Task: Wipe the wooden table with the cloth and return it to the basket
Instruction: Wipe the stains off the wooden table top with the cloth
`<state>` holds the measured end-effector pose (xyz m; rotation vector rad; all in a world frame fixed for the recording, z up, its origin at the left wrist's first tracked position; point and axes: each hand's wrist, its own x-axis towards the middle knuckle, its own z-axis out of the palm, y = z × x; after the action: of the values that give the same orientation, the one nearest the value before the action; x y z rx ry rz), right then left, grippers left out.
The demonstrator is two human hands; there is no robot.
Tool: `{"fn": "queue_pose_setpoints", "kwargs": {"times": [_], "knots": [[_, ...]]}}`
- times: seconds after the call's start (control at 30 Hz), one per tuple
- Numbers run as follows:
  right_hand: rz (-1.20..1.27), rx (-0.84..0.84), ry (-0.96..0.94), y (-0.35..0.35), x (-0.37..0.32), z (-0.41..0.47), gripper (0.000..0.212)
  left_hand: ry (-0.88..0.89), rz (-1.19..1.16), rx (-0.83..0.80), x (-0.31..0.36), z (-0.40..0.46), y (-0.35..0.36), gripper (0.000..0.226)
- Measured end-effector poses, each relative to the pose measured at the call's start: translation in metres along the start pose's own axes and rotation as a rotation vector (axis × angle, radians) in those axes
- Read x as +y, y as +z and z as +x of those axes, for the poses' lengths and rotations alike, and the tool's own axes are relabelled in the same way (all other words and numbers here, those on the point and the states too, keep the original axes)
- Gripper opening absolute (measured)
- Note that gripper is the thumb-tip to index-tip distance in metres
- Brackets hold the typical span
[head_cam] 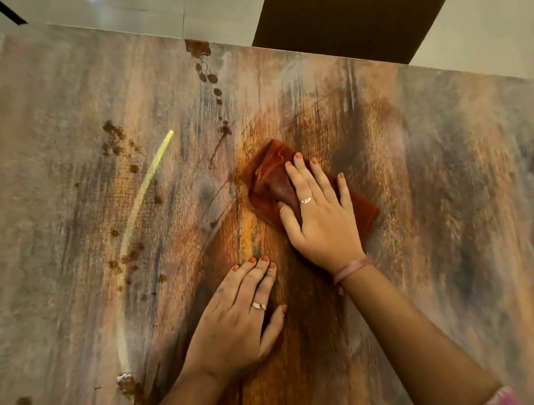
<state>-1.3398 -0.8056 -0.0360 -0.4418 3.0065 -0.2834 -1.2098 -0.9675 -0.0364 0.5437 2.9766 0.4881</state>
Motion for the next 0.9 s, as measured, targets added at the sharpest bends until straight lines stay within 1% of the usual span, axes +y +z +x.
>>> {"fn": "queue_pose_setpoints", "kwargs": {"times": [0.1,0.23,0.33,0.4,0.47,0.5,0.6,0.7,0.8,0.9], "knots": [[0.043,0.003,-0.034,-0.006,0.017,0.060,0.060,0.000,0.015,-0.015,0.000,-0.001,0.002,0.057],[0.067,0.000,0.031,-0.018,0.038,0.166,0.060,-0.003,0.010,-0.005,0.001,-0.001,0.003,0.057],[0.063,0.002,0.135,-0.025,0.043,0.225,0.060,-0.001,-0.005,0.000,0.000,0.000,0.004,0.057],[0.063,0.009,0.218,-0.025,0.039,0.241,0.060,0.002,-0.007,0.004,-0.001,0.002,0.004,0.056],[0.045,0.035,0.245,-0.022,0.032,0.236,0.061,0.003,-0.005,0.003,0.000,0.001,0.005,0.057],[0.035,0.051,0.229,-0.020,0.028,0.227,0.061,0.002,-0.004,0.004,0.000,0.001,0.006,0.057],[0.034,0.053,0.104,-0.017,0.015,0.177,0.062,0.007,0.000,0.013,0.000,0.001,0.008,0.057],[0.060,0.022,-0.033,-0.009,-0.002,0.100,0.061,0.003,0.007,0.013,0.000,0.001,0.008,0.058],[0.059,-0.019,-0.113,0.000,-0.014,0.035,0.061,-0.006,0.015,0.011,0.001,0.002,0.007,0.058],[0.033,-0.042,-0.130,0.001,-0.009,0.030,0.062,-0.003,0.021,0.012,0.003,0.002,0.006,0.058]]}}
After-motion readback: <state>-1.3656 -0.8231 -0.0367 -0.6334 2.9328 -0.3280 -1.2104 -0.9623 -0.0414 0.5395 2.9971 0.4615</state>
